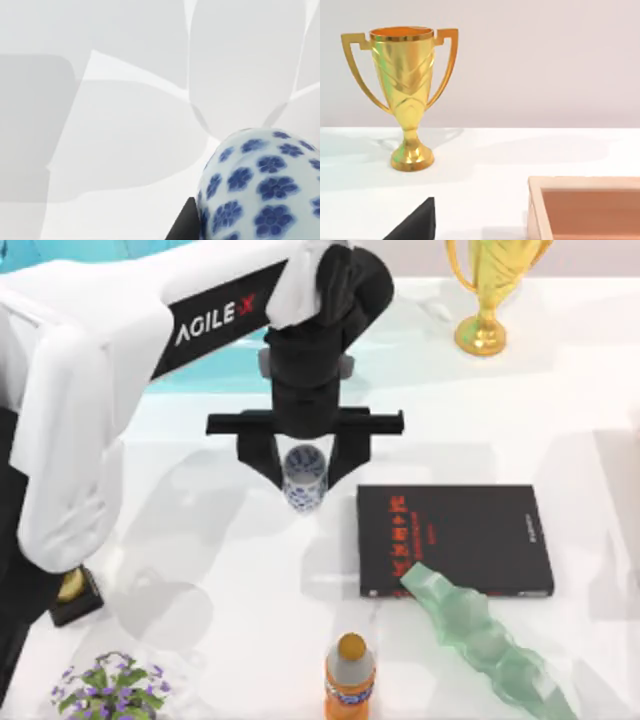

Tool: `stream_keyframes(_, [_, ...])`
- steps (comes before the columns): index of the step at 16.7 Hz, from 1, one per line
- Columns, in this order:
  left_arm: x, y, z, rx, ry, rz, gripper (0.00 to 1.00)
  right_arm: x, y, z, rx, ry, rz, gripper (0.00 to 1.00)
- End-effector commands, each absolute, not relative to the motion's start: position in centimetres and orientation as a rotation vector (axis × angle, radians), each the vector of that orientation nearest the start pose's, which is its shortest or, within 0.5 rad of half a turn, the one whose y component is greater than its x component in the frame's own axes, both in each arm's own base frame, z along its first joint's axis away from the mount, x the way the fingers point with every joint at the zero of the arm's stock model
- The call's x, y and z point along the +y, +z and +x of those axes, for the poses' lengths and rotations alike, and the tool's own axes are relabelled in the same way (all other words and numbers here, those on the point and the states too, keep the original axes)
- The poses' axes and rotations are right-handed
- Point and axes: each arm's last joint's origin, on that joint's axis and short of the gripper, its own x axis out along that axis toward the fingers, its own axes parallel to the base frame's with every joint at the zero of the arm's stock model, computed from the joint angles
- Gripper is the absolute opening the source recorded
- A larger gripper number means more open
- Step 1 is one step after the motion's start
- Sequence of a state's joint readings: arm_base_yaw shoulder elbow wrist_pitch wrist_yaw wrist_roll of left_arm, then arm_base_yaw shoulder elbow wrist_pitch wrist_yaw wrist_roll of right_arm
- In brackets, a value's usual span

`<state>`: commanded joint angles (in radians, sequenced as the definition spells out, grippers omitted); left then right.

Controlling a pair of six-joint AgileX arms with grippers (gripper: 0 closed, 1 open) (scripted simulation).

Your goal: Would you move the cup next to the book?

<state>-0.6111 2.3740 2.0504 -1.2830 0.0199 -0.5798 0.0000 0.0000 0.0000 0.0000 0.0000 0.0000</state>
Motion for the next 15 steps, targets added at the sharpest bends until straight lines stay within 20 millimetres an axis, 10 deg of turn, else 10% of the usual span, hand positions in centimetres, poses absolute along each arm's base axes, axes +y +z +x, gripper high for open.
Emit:
stream_keyframes(3, [-26.18,16.33,38.28,1.609,-0.01,0.022,0.0,-0.12,16.0,10.57,0.0,0.0,0.0,1.0])
stream_keyframes(15, [-26.18,16.33,38.28,1.609,-0.01,0.022,0.9,-0.12,16.0,10.57,0.0,0.0,0.0,1.0])
